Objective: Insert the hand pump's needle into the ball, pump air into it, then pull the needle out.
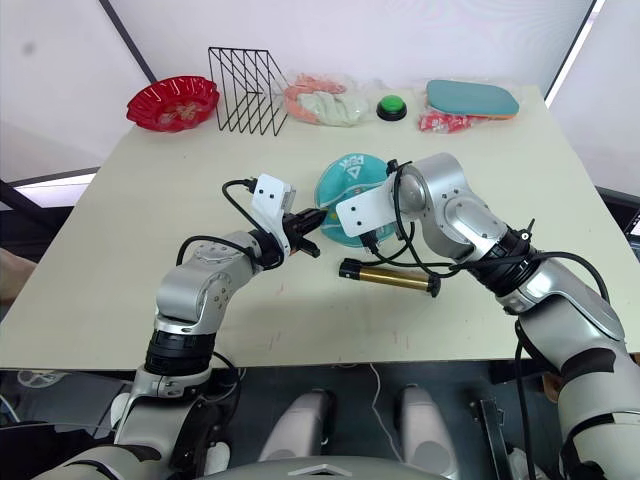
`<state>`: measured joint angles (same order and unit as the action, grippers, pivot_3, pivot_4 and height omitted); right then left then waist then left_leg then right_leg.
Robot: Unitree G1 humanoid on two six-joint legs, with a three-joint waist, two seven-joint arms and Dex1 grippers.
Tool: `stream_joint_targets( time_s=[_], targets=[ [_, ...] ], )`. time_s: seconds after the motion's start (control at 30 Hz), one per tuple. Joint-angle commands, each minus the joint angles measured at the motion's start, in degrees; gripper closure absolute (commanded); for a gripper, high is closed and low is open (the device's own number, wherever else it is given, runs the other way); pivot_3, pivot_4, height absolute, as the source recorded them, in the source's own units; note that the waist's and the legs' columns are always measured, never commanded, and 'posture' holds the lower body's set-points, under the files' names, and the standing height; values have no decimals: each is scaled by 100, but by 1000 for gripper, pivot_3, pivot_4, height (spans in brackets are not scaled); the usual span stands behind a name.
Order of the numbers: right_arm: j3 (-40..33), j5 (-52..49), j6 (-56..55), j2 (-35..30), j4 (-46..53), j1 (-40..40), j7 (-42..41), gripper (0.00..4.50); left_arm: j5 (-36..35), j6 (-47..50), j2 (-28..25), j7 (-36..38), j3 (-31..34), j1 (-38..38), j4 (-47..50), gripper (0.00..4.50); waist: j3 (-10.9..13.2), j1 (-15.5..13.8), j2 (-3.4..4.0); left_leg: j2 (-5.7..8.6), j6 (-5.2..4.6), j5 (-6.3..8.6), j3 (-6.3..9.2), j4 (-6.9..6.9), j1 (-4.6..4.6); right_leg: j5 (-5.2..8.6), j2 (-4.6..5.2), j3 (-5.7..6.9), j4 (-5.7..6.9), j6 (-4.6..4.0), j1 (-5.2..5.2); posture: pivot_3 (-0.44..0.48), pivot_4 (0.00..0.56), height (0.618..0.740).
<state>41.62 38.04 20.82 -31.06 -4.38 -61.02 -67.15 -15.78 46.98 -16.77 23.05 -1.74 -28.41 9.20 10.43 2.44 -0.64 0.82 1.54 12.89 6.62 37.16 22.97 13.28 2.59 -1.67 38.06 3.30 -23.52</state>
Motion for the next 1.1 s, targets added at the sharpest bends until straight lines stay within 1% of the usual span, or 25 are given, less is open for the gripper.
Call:
stream_joint_targets(
  time_s=[0.03,0.17,0.57,1.1],
  targets=[
    [-253,128,-118,29,1,-220,26,4140,-29,-52,-33,111,-104,-12,91,4500,0,-2,0,0,0,0,1,0,0,0,0,1,0,0,0,0,150,740],
    [-197,112,-180,144,30,-184,-35,4140,-16,-88,-32,106,-107,-22,57,4500,0,1,0,0,0,0,0,-1,0,0,0,0,0,0,0,0,150,740],
    [-169,284,-409,197,-201,-85,-73,4140,9,-150,-61,107,-135,25,47,4500,0,0,0,0,1,-1,1,-2,0,0,0,1,0,0,0,0,150,740],
    [-303,312,-447,115,-145,-90,-272,4140,55,-231,-134,148,-112,80,-11,4500,0,1,0,0,1,-1,1,-2,-1,0,0,1,0,0,0,0,150,740]
  ],
)
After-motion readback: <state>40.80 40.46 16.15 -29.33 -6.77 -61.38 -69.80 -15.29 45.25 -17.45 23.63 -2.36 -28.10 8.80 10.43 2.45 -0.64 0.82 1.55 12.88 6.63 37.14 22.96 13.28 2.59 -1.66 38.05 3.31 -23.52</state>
